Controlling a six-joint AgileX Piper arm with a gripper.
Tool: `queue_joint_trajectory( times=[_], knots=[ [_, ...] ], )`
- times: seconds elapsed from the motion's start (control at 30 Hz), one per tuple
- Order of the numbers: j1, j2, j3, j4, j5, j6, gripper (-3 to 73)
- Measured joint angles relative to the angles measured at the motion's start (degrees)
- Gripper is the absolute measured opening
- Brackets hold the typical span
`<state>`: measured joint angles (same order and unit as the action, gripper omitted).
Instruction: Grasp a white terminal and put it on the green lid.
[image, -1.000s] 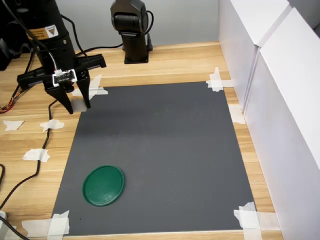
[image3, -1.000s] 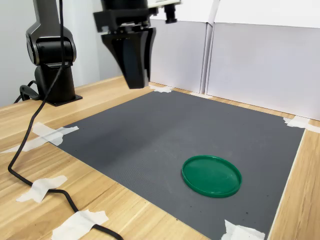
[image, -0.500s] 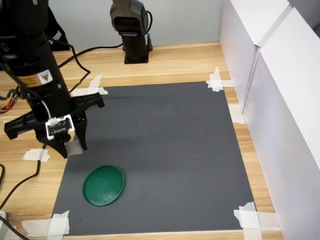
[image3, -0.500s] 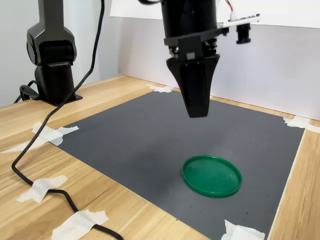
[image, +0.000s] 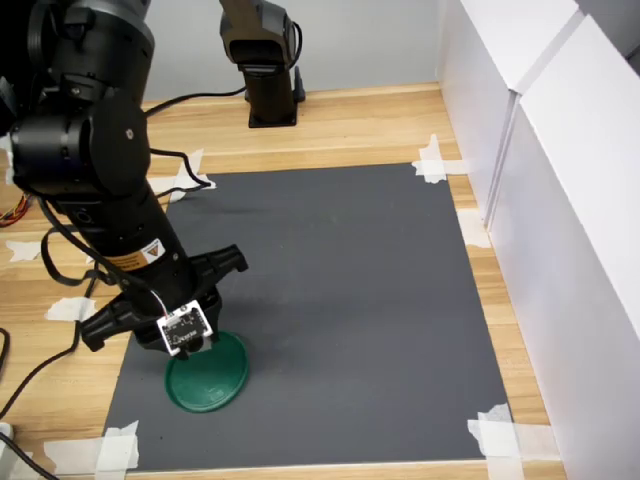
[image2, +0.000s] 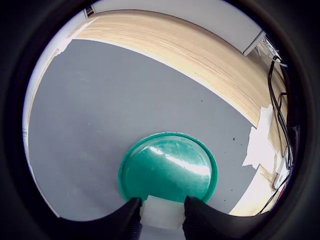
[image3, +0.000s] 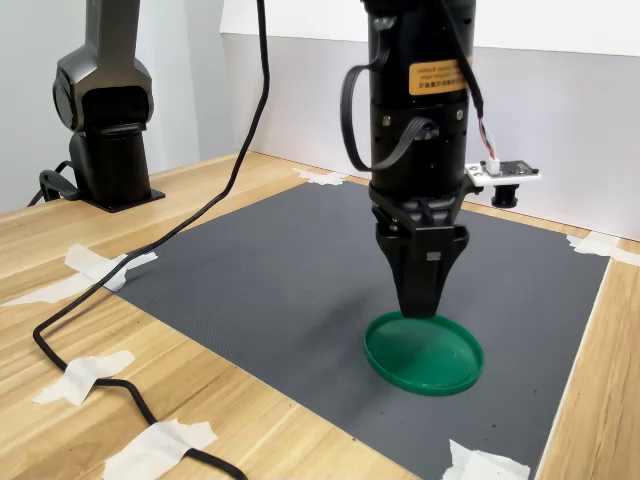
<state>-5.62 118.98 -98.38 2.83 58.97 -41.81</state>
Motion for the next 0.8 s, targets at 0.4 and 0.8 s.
queue_joint_trajectory(
  times=[0.4,0.8],
  knots=[
    [0.00,2.29,0.00,-0.39,-0.20,-6.24,30.9],
    [0.61,2.30,0.00,-0.13,-1.43,-5.53,50.2]
  ],
)
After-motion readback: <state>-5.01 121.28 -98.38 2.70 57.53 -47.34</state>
